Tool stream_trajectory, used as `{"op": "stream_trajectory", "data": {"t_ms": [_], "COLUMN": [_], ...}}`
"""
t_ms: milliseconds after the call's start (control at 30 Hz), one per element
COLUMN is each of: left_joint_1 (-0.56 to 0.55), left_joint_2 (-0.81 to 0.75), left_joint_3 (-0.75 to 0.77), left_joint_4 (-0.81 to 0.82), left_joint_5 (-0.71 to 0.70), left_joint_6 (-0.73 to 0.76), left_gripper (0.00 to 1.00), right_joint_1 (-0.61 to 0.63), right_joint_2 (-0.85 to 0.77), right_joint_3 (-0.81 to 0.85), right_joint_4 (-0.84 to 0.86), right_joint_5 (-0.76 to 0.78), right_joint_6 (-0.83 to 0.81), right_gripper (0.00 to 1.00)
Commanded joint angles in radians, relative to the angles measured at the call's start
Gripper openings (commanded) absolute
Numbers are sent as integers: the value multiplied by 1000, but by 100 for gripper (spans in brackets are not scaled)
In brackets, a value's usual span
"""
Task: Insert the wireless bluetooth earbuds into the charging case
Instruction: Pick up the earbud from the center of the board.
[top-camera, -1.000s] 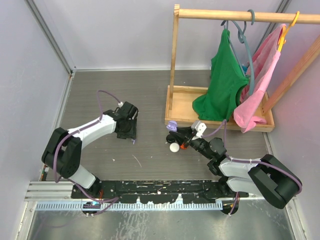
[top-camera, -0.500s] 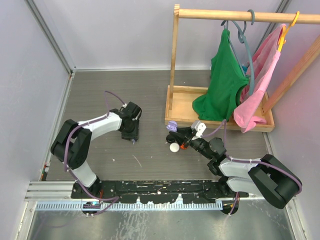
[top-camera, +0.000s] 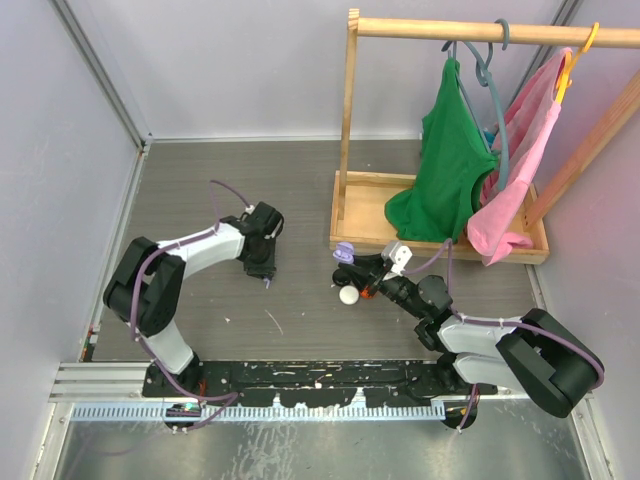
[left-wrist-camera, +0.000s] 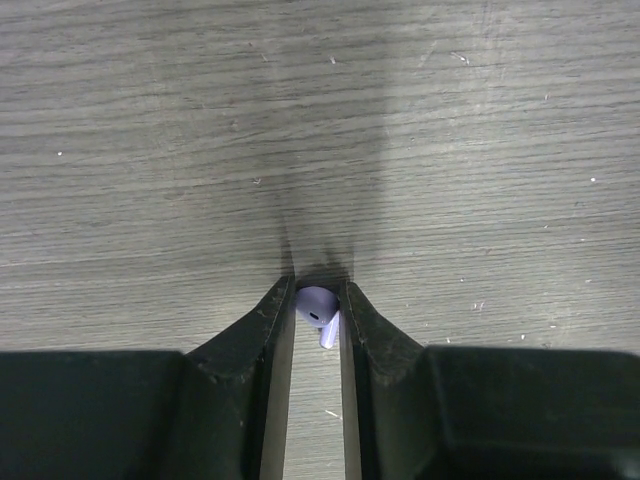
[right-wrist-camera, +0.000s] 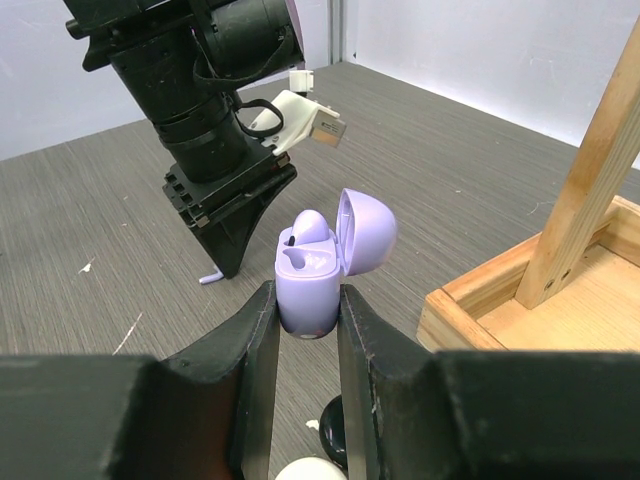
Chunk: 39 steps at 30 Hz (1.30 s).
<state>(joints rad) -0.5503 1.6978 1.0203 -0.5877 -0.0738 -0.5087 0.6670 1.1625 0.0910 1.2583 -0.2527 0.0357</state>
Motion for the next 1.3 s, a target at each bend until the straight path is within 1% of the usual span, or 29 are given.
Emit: {"op": "stream_trajectory", "data": {"t_ms": [0, 267, 400, 567, 700, 733, 900, 1100, 1267], "left_joint_1": [-3, -4, -13, -62, -122, -136, -215, -302, -373], "left_joint_2": [-39, -133, -209, -327, -418, -462, -563, -630, -648], "left_joint_3": [-26, -33, -56, -77, -106, -113, -161, -234, -268], "left_joint_4": [11, 17, 83, 168, 258, 279, 431, 640, 792], "left_joint_5": [31, 29, 35, 3, -35, -45, -88, -131, -166], "left_joint_6": [-13, -29, -53, -75, -87, -91, -93, -87, -58], "left_gripper": [21, 18, 17, 17, 17, 17, 17, 16, 16], "right_joint_1": [4, 4, 5, 4, 4, 5, 4, 4, 4], "right_joint_2": [-15, -6, 2, 21, 34, 36, 47, 59, 69], "right_joint_3": [23, 27, 32, 35, 33, 33, 31, 27, 21], "right_joint_4": [52, 49, 50, 66, 85, 89, 107, 133, 161], "right_joint_5": [-7, -19, -33, -52, -56, -57, -56, -54, -52], "right_joint_6": [-4, -2, -3, 1, 2, 1, 6, 17, 29], "right_gripper": [5, 6, 6, 6, 6, 6, 6, 6, 6]}}
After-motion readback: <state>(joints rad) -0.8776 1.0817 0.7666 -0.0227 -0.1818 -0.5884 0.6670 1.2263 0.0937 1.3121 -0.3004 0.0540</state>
